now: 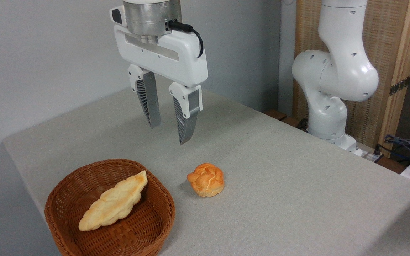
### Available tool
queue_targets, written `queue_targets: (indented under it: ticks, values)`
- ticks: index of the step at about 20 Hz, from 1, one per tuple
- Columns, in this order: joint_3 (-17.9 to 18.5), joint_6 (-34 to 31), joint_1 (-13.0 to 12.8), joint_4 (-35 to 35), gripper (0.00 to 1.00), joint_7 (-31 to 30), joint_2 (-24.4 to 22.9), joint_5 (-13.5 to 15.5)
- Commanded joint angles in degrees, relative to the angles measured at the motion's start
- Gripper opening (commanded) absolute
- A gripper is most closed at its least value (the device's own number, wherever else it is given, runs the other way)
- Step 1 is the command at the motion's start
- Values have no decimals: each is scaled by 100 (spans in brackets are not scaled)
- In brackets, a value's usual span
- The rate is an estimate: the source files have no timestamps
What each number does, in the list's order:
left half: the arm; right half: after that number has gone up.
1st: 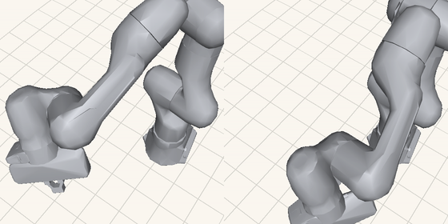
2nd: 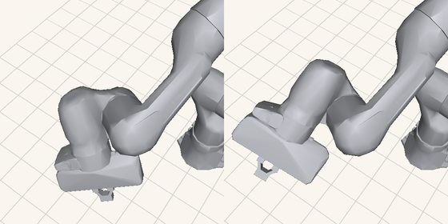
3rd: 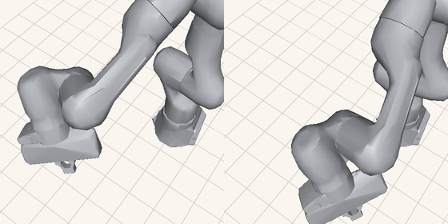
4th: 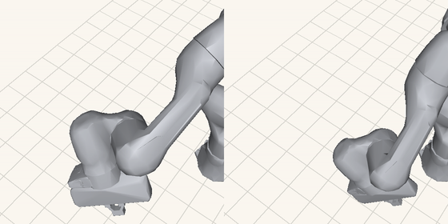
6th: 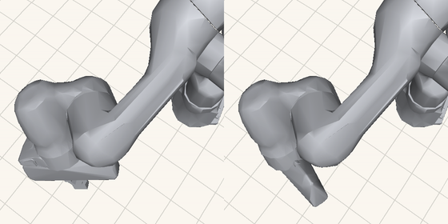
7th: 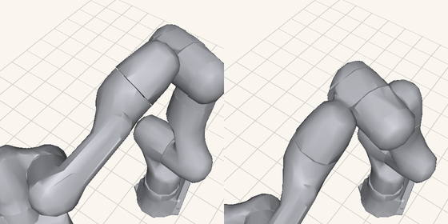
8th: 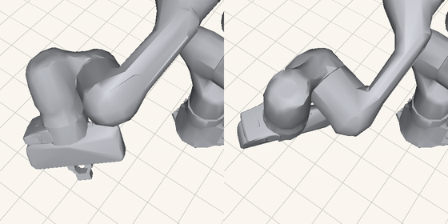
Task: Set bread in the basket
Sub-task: 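Move the open gripper down over the round orange bun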
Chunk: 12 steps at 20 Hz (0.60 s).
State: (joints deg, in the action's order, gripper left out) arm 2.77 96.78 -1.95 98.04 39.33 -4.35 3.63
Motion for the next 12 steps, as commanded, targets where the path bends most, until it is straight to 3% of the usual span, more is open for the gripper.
queue_targets:
  ticks: [1, 12]
  values:
    - [205, 41, -16, 40, 100, 5, 65, 24]
    - [163, 16, -33, 136, 100, 14, 40, 6]
